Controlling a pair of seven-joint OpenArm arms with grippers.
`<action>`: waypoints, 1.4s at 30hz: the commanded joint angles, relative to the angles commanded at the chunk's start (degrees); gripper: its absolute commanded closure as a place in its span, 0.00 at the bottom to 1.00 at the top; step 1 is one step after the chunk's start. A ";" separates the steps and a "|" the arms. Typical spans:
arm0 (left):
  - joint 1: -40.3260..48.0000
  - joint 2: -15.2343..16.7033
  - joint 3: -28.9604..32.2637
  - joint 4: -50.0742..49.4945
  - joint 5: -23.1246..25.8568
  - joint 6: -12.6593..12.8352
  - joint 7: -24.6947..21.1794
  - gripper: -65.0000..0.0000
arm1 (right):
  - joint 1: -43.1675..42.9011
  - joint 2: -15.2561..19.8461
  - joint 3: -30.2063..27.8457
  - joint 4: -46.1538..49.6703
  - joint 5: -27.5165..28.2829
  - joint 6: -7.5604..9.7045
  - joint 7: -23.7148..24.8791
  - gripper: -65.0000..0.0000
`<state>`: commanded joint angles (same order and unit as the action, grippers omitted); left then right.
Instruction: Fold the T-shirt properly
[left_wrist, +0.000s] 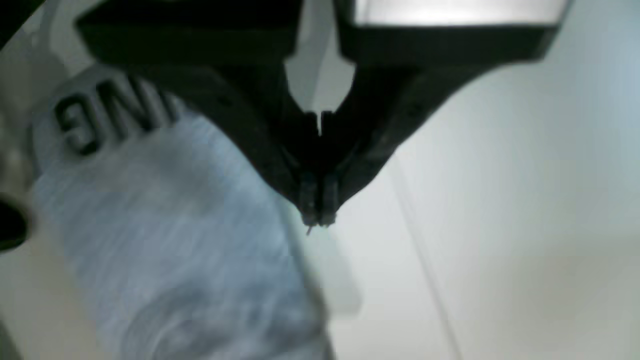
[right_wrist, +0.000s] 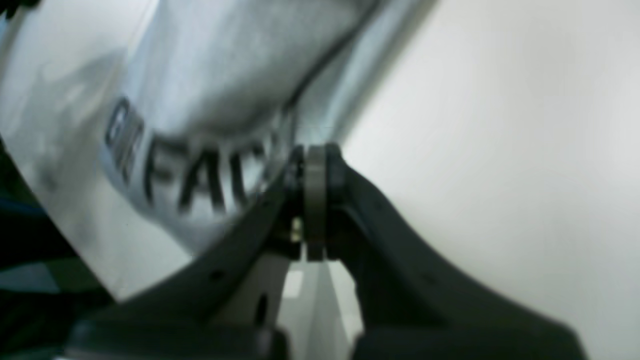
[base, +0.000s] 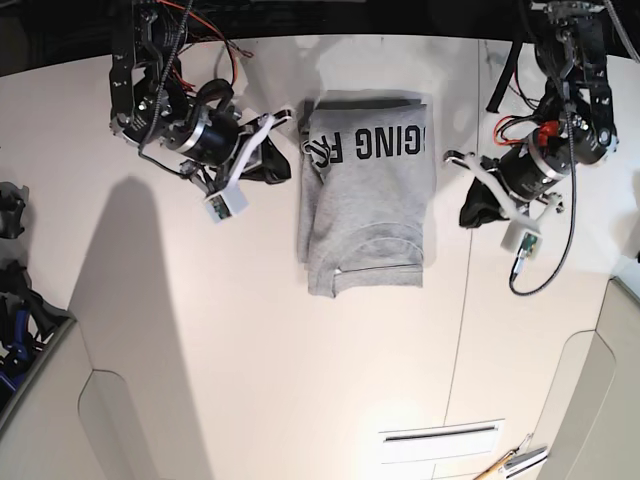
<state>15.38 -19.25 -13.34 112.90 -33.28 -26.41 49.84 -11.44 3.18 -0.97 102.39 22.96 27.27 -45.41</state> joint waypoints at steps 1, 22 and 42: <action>1.88 0.02 -1.81 1.36 -0.37 -0.02 0.13 1.00 | -1.51 0.96 0.00 1.53 -0.02 0.02 0.22 1.00; 42.58 4.92 -21.59 9.42 -3.37 -2.80 2.86 1.00 | -25.11 27.06 0.00 12.90 12.61 4.24 -4.74 1.00; 53.18 1.90 -11.47 -5.27 -5.09 -2.75 -1.29 1.00 | -42.64 32.50 -0.63 12.13 10.25 4.22 -5.60 1.00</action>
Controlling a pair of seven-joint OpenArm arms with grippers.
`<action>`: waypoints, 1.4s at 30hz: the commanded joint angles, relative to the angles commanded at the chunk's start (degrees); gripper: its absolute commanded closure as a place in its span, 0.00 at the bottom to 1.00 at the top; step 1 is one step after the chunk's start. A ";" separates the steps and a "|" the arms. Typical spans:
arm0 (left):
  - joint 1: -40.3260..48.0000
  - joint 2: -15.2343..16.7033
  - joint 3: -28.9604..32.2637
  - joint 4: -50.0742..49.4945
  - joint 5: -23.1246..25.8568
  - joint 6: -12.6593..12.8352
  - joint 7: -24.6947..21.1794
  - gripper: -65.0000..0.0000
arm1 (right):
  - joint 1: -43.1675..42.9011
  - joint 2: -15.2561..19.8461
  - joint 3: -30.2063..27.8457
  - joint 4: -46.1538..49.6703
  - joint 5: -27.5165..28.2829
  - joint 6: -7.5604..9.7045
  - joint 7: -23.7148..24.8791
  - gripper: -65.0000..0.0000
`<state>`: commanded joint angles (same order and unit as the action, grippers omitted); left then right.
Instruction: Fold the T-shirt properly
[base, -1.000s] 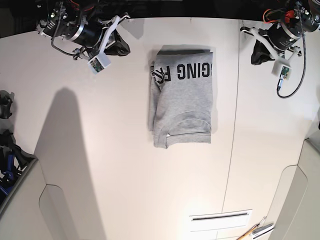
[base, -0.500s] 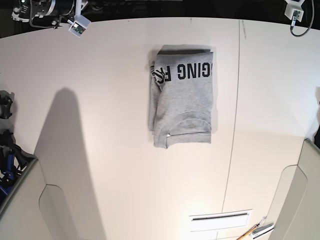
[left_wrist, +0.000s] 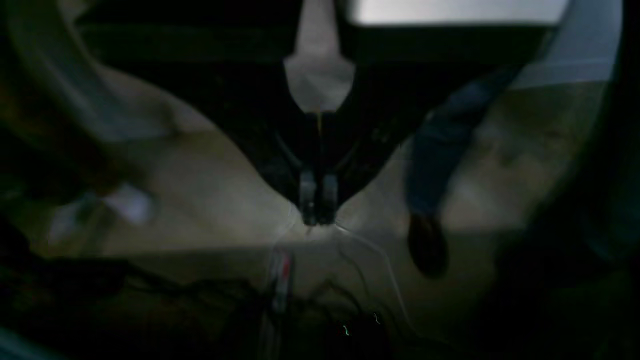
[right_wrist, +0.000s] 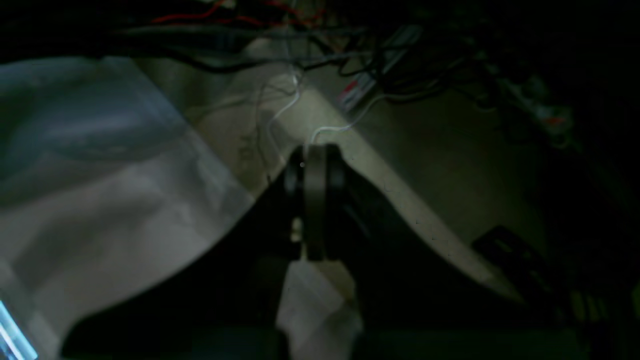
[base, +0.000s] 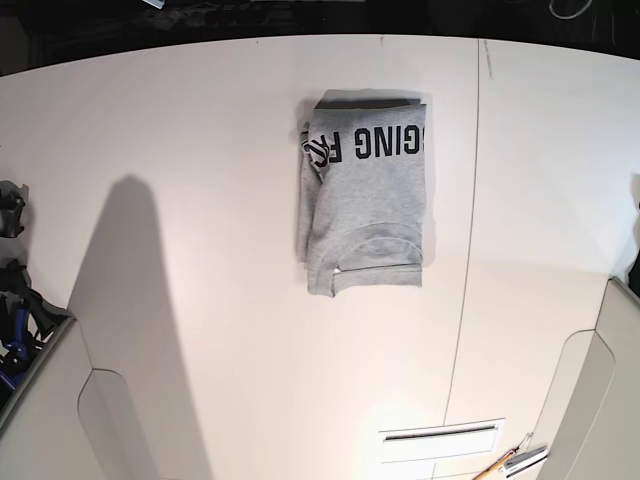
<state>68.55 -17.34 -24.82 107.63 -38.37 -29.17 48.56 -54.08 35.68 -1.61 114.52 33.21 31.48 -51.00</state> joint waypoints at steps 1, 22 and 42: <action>-0.02 -0.87 1.81 -2.14 0.02 0.00 -1.70 1.00 | -0.55 0.00 -0.42 -0.22 0.00 0.00 0.00 1.00; -20.46 -7.28 30.21 -39.06 5.18 9.62 -14.05 1.00 | 12.76 -2.62 -25.18 -41.33 -12.59 0.07 7.39 1.00; -43.28 -2.45 47.74 -66.07 14.10 16.96 -18.12 1.00 | 26.91 -9.40 -26.56 -61.57 -15.45 0.50 8.07 1.00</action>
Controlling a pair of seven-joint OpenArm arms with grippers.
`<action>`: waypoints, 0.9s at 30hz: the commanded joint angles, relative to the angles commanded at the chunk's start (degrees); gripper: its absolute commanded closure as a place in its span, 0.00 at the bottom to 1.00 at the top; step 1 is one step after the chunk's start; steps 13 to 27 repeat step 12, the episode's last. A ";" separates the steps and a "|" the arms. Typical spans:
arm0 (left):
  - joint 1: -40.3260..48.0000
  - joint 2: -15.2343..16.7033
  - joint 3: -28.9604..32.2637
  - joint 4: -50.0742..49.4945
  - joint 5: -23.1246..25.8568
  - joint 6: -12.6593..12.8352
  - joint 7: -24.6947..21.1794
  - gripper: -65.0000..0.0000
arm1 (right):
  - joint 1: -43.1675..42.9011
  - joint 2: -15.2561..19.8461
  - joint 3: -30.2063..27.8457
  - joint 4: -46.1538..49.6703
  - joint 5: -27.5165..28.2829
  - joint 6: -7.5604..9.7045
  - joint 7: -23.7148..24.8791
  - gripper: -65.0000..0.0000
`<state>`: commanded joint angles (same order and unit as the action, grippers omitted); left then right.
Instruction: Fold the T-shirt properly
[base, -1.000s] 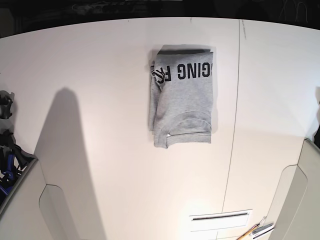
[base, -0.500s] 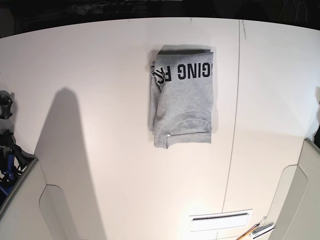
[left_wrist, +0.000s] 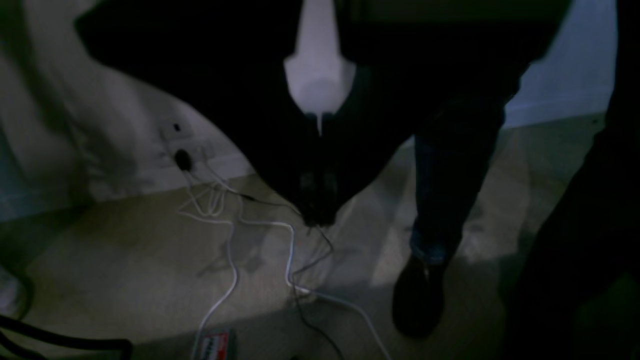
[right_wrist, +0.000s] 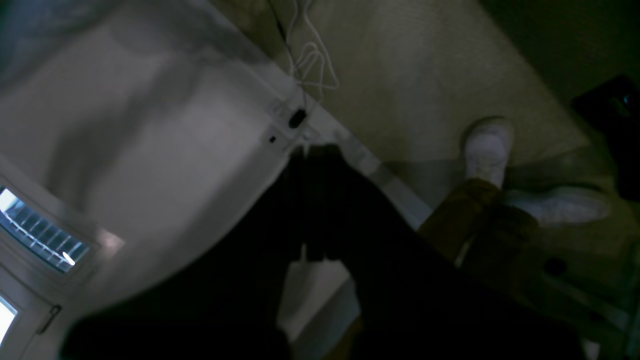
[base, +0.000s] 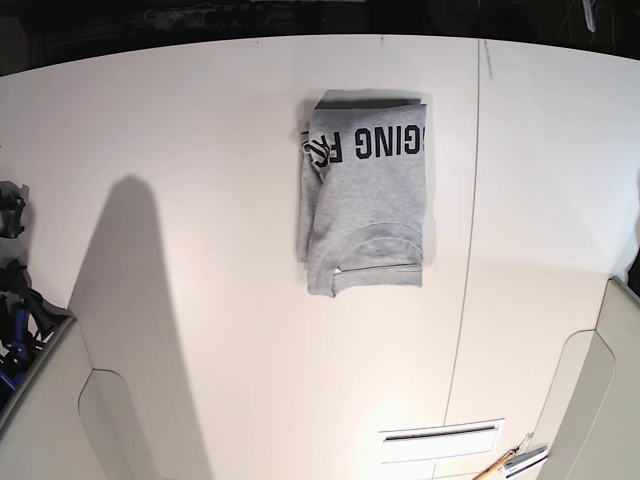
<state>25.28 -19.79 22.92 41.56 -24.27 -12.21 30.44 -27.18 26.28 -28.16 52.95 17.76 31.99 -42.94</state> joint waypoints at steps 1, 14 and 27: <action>-0.52 0.66 0.00 -0.72 0.17 -0.02 0.00 1.00 | 0.39 -0.39 0.00 -0.02 -0.02 0.00 0.52 1.00; -3.67 5.73 0.00 -1.66 0.15 -0.02 -0.72 1.00 | 5.81 -4.35 -0.09 -0.15 -7.30 0.42 9.31 1.00; -3.67 5.73 0.00 -1.66 0.15 -0.02 -0.72 1.00 | 5.81 -4.35 -0.09 -0.15 -7.30 0.42 9.31 1.00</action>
